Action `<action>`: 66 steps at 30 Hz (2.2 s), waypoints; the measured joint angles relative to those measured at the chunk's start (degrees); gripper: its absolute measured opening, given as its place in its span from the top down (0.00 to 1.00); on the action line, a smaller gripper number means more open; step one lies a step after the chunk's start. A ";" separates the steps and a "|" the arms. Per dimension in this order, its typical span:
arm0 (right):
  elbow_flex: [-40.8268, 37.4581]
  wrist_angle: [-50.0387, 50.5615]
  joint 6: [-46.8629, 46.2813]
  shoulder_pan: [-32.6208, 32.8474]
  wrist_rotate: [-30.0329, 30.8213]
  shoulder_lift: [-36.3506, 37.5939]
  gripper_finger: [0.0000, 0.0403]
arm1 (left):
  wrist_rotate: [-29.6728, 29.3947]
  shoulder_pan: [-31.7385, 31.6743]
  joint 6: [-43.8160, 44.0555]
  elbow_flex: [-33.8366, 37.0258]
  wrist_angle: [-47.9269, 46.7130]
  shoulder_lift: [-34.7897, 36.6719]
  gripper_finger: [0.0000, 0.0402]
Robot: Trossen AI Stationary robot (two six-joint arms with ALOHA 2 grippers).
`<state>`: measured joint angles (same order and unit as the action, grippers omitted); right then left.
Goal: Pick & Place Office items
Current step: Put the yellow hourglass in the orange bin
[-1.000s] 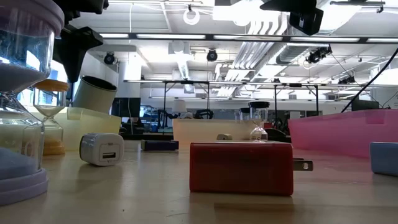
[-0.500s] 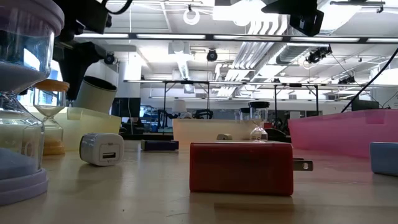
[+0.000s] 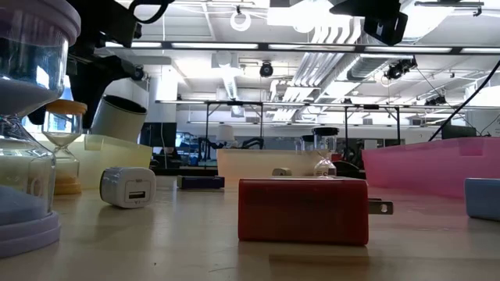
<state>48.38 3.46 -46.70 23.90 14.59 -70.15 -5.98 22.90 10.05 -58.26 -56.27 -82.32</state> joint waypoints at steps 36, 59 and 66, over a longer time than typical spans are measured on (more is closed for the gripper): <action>0.07 2.78 13.48 -9.86 -9.86 8.63 0.42 | 3.43 -15.06 18.92 -24.49 -16.25 3.88 0.52; 0.04 16.87 21.51 -19.49 -10.71 17.92 0.42 | -1.59 -46.85 10.66 -43.98 -8.70 -5.56 0.52; 0.04 17.56 21.55 -24.44 -12.27 17.92 0.42 | 4.42 -55.78 9.09 -44.92 -2.44 -10.42 0.52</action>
<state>48.42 21.02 -25.15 -0.54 2.32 -52.23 -1.57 -32.88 19.14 -103.18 -58.71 -92.74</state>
